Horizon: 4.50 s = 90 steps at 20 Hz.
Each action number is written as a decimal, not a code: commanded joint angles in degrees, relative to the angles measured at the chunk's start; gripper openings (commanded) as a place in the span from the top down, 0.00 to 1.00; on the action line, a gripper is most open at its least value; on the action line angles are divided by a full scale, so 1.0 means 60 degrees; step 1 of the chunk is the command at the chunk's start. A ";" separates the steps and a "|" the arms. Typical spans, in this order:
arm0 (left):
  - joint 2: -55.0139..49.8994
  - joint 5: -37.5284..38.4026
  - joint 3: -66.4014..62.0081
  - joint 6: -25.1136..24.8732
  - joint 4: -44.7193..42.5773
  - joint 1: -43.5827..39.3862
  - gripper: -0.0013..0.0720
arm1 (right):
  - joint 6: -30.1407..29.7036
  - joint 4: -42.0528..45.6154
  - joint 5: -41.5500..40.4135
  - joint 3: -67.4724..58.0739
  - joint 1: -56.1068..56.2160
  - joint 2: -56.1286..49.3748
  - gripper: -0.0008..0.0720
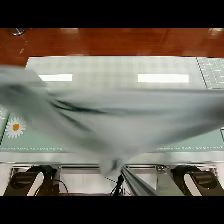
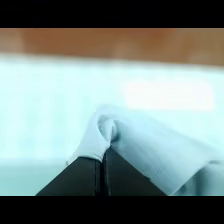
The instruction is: Fold the shirts.
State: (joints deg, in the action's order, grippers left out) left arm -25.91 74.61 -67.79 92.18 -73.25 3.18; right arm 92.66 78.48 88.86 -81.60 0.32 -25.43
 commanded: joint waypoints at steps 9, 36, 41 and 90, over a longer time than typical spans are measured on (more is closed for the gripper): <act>-0.5198 -0.4535 0.4003 -0.2790 0.4878 -0.0448 0.95 | 0.0958 0.1956 -0.5162 0.6189 -0.0189 -0.3461 0.95; -0.6808 -0.4135 0.6983 -0.3537 0.8229 -0.2211 0.02 | -0.2339 -0.3854 -0.5344 0.7759 -0.4550 -0.6182 0.14; -0.7632 -0.5865 0.6324 -0.3752 0.8513 -0.3708 0.02 | -0.2317 -0.3854 -0.5395 0.7759 -0.4222 -0.6182 0.14; -0.6186 -0.0954 -0.9231 -0.1494 0.5890 0.1224 0.96 | -0.1606 -0.3752 -0.3031 -0.6502 -0.1869 -0.5180 0.95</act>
State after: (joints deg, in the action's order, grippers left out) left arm -69.17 65.21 -118.32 80.23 -30.87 6.00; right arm 84.77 51.72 70.17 -120.90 -11.11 -66.08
